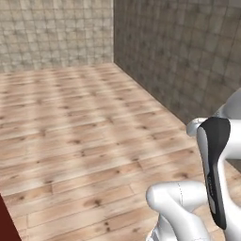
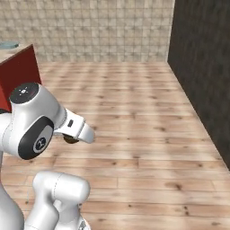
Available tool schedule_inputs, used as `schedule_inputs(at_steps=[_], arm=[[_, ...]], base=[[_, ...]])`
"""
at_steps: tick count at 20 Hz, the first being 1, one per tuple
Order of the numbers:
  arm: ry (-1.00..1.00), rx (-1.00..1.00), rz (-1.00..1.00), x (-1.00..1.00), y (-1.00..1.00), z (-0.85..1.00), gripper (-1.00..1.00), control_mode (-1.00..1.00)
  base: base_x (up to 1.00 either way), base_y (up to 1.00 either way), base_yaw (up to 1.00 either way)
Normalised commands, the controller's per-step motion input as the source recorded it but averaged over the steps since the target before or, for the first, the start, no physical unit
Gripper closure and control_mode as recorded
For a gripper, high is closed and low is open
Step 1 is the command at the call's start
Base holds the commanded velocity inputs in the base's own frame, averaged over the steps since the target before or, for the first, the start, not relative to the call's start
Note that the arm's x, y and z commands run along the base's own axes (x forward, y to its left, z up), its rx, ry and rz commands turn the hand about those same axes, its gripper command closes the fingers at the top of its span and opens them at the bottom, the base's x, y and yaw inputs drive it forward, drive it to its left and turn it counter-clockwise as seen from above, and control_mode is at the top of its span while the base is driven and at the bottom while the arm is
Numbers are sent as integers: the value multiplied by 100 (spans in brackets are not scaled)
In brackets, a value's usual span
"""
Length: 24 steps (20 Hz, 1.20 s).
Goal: Place the cold items (kiwi and avocado) from the fridge in one tupperware on the dining counter. Place the warm items (kebab skewer and hot dog) in the stove area in another tupperware.
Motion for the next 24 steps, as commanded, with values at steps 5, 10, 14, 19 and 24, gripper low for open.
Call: schedule_inputs(at_steps=[5, 10, 14, 19, 24], arm=[[0, 0, 0, 0, 0, 0, 100, 100], [0, 0, 0, 0, 0, 0, 100, 100], [0, 0, 0, 0, 0, 0, 100, 100], [0, 0, 0, 0, 0, 0, 100, 100], [0, 0, 0, 0, 0, 0, 100, 100]], base=[[100, 17, 0], [100, 30, 0], [100, 42, 0], [100, 19, 2], [100, 0, 12]])
